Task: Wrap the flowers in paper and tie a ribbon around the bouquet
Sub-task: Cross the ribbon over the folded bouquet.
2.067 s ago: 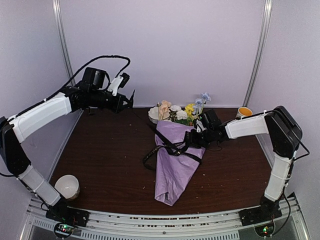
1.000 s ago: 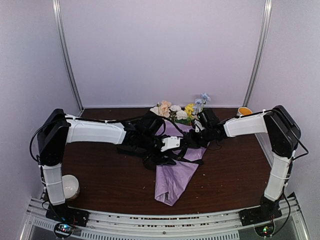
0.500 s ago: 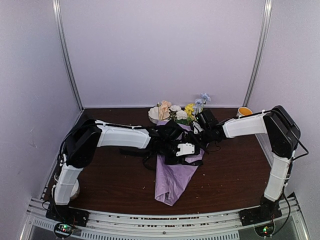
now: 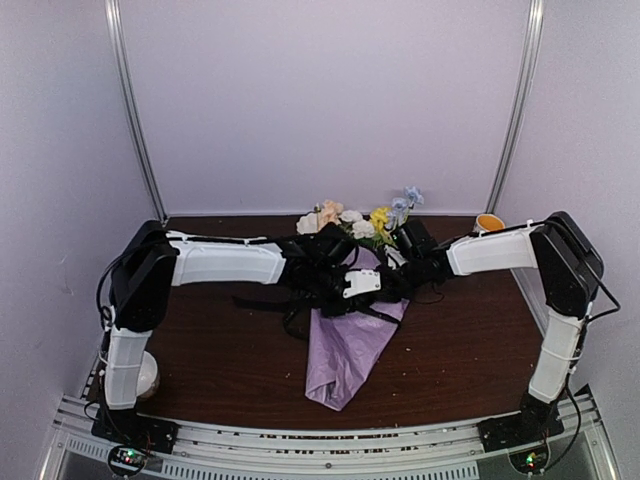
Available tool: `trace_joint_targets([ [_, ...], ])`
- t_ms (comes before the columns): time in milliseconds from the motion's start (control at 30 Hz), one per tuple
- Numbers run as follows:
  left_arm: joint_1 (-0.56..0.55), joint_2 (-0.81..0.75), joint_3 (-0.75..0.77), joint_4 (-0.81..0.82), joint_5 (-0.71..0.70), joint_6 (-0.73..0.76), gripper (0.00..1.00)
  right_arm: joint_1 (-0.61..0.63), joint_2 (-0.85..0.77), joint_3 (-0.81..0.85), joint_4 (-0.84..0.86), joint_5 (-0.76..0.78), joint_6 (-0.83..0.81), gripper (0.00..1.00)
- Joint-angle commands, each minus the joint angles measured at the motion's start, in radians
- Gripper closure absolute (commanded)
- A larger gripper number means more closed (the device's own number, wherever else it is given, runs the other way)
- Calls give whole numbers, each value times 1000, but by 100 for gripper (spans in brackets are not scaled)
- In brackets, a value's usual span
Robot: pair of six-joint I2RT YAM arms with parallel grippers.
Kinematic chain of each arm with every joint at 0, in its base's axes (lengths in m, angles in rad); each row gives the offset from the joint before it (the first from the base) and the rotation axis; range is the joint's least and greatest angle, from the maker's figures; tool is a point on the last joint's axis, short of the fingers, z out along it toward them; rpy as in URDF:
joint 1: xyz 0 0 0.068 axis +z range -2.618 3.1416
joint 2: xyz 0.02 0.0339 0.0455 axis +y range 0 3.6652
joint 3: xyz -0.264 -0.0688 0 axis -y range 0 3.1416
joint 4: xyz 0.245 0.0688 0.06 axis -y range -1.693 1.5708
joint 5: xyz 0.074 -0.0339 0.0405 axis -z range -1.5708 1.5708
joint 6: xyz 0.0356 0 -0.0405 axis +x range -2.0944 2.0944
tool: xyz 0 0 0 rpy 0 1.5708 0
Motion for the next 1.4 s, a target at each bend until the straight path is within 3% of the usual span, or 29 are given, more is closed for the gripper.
trace_joint_targets([
  [0,59,-172,-37,74,138,-90,100,7,-49,-30,-72,-41,-89,91],
  [200,102,-257,-117,157,311,-172,100,43,-49,-43,-101,-137,-178,73],
  [500,144,-290,-164,246,358,-256,100,91,-121,-132,-121,-331,-325,71],
  [667,144,-271,-163,254,340,-277,100,71,-183,-161,-129,-268,-316,71],
  [933,145,-258,-165,274,314,-327,100,-67,-287,-174,-146,-18,-170,64],
  [1033,145,-253,-169,282,300,-347,100,-59,-314,-152,-166,59,-146,67],
  [1167,145,-247,-170,285,281,-366,100,84,-458,-240,23,96,-163,70],
  [1367,154,-242,-165,303,294,-403,100,269,-571,-475,488,180,-34,77],
])
